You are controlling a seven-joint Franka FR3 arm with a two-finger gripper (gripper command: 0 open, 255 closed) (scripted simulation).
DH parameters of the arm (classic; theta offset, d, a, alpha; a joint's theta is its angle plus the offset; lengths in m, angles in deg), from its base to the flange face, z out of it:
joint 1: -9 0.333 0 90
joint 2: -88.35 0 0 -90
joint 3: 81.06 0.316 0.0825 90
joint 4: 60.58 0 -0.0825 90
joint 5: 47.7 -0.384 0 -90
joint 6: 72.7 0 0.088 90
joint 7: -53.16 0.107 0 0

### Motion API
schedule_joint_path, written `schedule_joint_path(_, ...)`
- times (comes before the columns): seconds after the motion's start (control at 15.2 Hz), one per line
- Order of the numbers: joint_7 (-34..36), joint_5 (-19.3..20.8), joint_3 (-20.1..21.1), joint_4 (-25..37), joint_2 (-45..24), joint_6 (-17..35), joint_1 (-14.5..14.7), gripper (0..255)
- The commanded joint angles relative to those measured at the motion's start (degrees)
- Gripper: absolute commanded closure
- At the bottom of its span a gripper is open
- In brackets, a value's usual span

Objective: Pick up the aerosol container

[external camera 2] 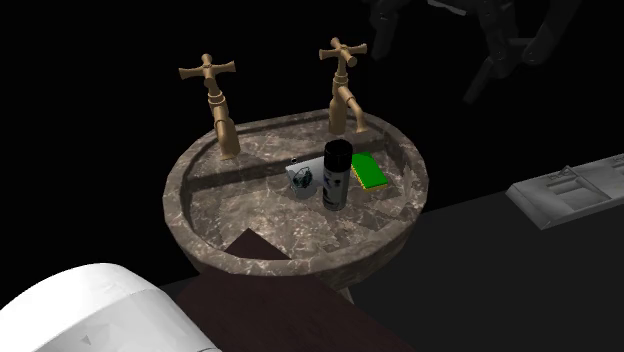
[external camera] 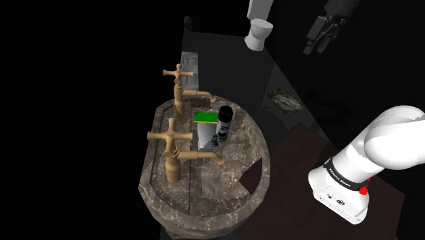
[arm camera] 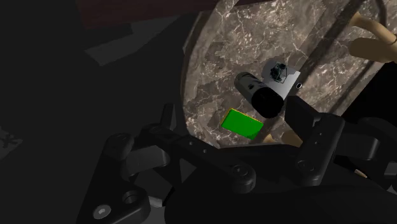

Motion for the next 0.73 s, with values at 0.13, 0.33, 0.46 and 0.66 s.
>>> schedule_joint_path(0.13, 1.11, -0.60, 1.40, -2.09, -1.46, 3.48, 0.59, 0)
schedule_joint_path(0.33, 2.77, -1.43, 3.48, -4.68, -4.28, 8.80, 1.51, 0)
schedule_joint_path(0.46, 3.88, -1.93, 4.86, -6.04, -6.57, 12.38, 2.15, 0)
schedule_joint_path(0.66, 5.56, -2.53, 6.91, -7.52, -10.63, 17.79, 3.04, 0)
